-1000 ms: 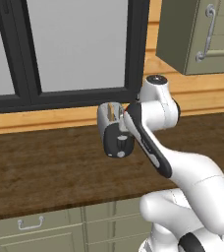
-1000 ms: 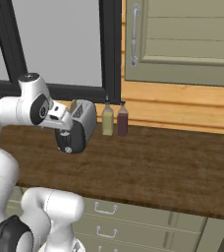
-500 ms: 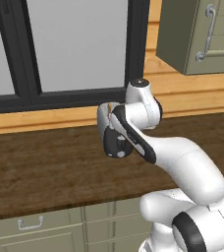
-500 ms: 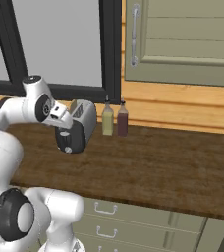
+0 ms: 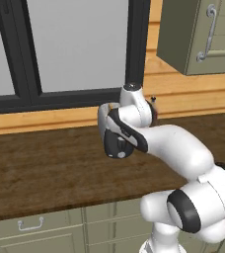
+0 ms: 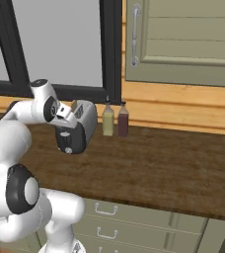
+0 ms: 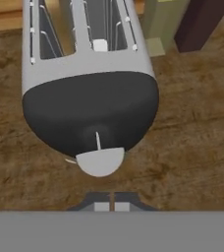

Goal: Start the toaster. Once the lever pops up, take the bread to the plate on the dining counter.

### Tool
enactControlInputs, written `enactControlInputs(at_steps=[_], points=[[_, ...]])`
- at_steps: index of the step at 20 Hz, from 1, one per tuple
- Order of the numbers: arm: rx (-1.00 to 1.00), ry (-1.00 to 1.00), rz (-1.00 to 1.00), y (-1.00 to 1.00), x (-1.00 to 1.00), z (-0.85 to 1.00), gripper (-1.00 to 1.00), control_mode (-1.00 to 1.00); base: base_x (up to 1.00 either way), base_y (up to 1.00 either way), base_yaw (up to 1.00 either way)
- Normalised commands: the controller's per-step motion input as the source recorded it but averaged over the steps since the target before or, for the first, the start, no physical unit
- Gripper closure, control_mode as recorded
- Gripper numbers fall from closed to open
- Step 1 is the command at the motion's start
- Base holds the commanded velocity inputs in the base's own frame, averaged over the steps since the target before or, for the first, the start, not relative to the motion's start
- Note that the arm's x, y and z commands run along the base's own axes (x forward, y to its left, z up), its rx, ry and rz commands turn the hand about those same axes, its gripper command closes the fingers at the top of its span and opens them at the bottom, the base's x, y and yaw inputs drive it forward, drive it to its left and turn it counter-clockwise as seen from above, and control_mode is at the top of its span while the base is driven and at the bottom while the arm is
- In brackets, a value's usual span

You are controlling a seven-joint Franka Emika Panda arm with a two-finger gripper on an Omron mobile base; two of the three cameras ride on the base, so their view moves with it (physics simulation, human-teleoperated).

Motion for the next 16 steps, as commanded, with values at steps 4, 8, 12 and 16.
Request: enactControlInputs(at_steps=[4,8,12,16], points=[[-0.06,0.07,0.03,0.04,0.08,-0.38,1.0,-1.0,0.0,0.0,0.0],[-0.02,0.01,0.01,0.06,0.05,-0.24,1.0,-1.0,0.0,0.0,0.0],[0.0,0.0,0.0,0.09,0.12,-0.21,1.0,-1.0,0.0,0.0,0.0],[-0.01,0.0,0.0,0.09,0.04,-0.37,1.0,-1.0,0.0,0.0,0.0]])
